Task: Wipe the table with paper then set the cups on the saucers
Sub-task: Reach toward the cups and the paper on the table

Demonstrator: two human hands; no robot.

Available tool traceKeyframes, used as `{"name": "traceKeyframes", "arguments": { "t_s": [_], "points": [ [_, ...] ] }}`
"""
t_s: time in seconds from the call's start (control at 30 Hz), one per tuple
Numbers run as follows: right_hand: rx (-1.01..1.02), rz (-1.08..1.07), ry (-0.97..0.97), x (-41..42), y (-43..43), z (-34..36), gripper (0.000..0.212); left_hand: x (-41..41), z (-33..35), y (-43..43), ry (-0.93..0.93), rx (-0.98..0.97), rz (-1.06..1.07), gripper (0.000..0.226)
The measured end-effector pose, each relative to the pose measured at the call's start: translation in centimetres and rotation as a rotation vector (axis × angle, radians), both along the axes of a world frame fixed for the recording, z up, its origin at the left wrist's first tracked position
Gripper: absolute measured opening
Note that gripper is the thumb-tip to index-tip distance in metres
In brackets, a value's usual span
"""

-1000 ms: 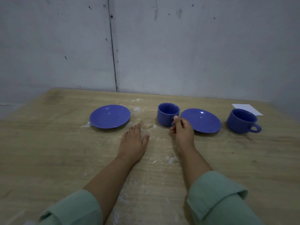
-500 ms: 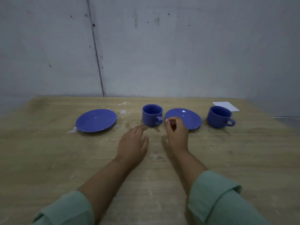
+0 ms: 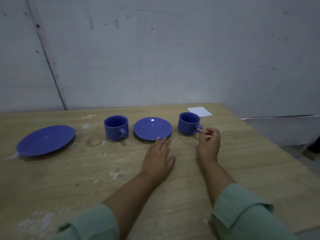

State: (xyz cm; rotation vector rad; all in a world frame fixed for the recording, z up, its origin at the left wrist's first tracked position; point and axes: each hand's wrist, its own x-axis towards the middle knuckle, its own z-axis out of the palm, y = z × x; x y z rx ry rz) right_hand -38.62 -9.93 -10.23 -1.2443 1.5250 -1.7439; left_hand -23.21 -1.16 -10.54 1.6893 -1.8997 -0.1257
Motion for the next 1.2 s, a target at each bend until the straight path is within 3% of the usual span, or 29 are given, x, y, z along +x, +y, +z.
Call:
{"name": "traceKeyframes", "arguments": {
  "t_s": [0.13,0.23,0.33,0.73,1.2],
  "points": [
    [0.082,0.091,-0.073,-0.8,-1.9,-0.3,0.017,-1.3,-0.2,-2.6,-0.064,0.029,0.039,0.060],
    [0.075,0.207,-0.033,-1.0,-3.1,-0.2,0.017,-1.8,-0.4,-4.3,-0.077,0.032,0.061,0.062],
    [0.075,0.253,0.039,-1.3,-3.8,-0.2,0.031,-2.1,-0.6,-5.7,-0.092,0.016,0.077,0.062],
    [0.117,0.106,-0.261,-1.8,-5.4,-0.1,0.027,-2.2,-1.0,-6.6,-0.101,-0.044,0.092,0.062],
    [0.092,-0.022,-0.184,-3.8,-5.7,0.1,0.021,-2.6,-0.2,-6.5,-0.138,-0.047,0.062,0.053]
  ]
}}
